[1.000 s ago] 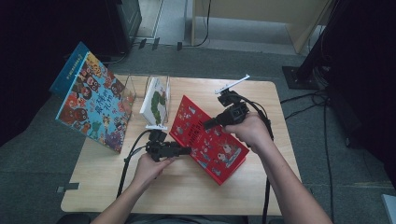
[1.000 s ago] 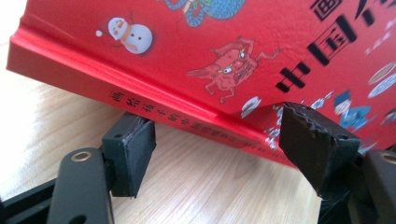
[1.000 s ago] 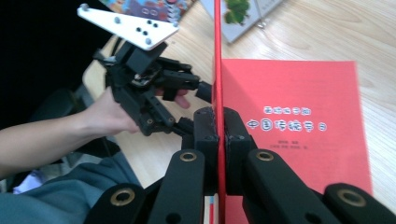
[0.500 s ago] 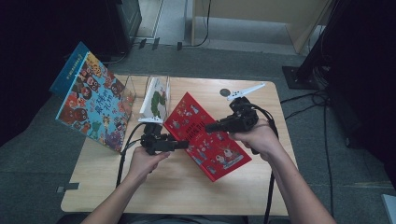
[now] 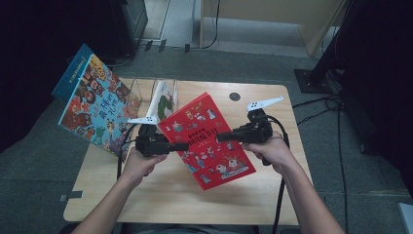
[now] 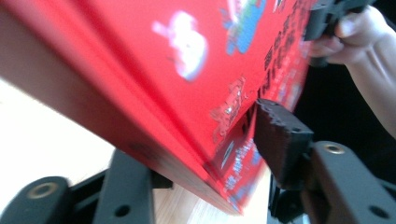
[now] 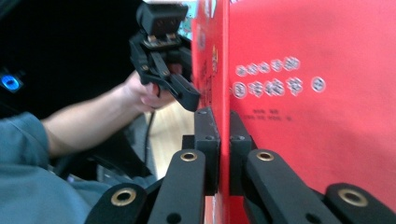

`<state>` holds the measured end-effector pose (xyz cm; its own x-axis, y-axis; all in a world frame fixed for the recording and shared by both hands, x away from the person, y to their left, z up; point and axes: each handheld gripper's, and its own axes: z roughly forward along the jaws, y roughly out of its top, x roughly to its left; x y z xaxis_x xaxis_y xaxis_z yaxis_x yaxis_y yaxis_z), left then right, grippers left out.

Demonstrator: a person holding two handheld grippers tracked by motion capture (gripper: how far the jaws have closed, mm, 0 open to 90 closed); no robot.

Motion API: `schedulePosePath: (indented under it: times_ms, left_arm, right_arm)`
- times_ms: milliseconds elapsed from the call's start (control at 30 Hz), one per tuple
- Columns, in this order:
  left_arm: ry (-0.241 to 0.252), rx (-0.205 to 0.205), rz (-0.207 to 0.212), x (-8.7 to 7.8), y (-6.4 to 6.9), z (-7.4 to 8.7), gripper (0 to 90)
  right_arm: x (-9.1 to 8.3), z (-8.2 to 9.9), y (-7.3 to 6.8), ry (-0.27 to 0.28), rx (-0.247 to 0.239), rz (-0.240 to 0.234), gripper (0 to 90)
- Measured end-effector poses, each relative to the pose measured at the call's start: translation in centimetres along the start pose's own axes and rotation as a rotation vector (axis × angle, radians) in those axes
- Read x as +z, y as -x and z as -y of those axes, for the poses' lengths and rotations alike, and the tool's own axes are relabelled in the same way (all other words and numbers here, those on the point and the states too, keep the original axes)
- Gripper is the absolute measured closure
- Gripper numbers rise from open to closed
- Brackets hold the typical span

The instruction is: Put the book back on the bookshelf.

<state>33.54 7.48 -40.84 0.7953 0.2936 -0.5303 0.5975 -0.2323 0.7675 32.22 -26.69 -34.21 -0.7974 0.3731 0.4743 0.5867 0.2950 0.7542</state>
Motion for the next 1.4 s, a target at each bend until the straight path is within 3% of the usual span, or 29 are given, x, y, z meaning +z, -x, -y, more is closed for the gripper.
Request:
schedulePosePath:
  times_ms: [33, 133, 200, 300, 367, 533, 700, 833, 867, 900, 933, 967, 1033, 1067, 1200, 1400]
  left_arm:
    - [-0.011, 0.018, -0.006, -0.1, 0.2, -0.1, 59.7]
    - [-0.027, 0.078, -0.017, -0.8, 0.7, -0.6, 67.4]
    - [-0.035, 0.102, -0.016, -1.3, 0.9, -0.8, 69.3]
    - [-0.065, 0.154, -0.048, -1.7, 1.5, -1.1, 73.2]
    - [-0.088, 0.196, -0.068, -1.8, 1.8, -1.1, 75.6]
    - [-0.109, 0.236, -0.117, -2.1, 1.9, -1.0, 75.9]
    - [-0.144, 0.248, -0.152, -2.1, 1.8, -1.0, 76.3]
    - [-0.164, 0.253, -0.169, -1.9, 1.8, -1.0, 76.4]
    - [-0.167, 0.258, -0.177, -1.9, 1.8, -0.9, 76.8]
    - [-0.17, 0.263, -0.178, -2.1, 1.8, -0.9, 78.1]
    - [-0.167, 0.268, -0.196, -2.3, 1.8, -0.8, 79.4]
    - [-0.161, 0.262, -0.191, -2.5, 1.6, -0.8, 80.3]
    - [-0.16, 0.261, -0.183, -2.7, 1.5, -0.8, 80.5]
    - [-0.166, 0.265, -0.187, -2.7, 1.5, -0.8, 80.4]
    - [-0.196, 0.281, -0.194, -2.8, 1.9, -1.0, 80.2]
    - [-0.251, 0.245, -0.194, -2.9, 2.4, -2.2, 76.8]
  right_arm:
    - [0.2, 0.0, -0.2, -0.01, -0.046, 0.049, 81.8]
    - [0.6, -0.2, -0.3, -0.027, -0.133, 0.125, 74.3]
    - [0.8, -0.3, -0.3, -0.019, -0.151, 0.122, 72.6]
    - [1.5, -0.2, -0.3, -0.037, -0.183, 0.166, 66.2]
    - [2.2, 0.1, 0.1, -0.058, -0.174, 0.17, 63.3]
    - [3.3, 0.9, 1.0, -0.053, -0.14, 0.169, 59.6]
    - [4.1, 1.5, 1.7, -0.055, -0.137, 0.19, 56.1]
    - [4.7, 2.3, 2.3, -0.052, -0.082, 0.197, 53.8]
    - [4.8, 2.6, 2.4, -0.054, -0.077, 0.205, 54.6]
    - [4.8, 2.8, 2.5, -0.05, -0.075, 0.245, 56.1]
    - [4.6, 3.0, 2.6, -0.039, -0.057, 0.28, 56.8]
    - [4.3, 3.3, 2.9, -0.016, -0.031, 0.287, 56.3]
    - [4.0, 3.7, 3.4, 0.054, 0.024, 0.227, 56.5]
    - [4.2, 3.9, 3.5, 0.057, 0.035, 0.22, 55.9]
    - [5.4, 4.4, 3.8, -0.008, 0.004, 0.284, 53.1]
    - [6.1, 4.9, 3.9, 0.037, -0.014, 0.267, 54.7]
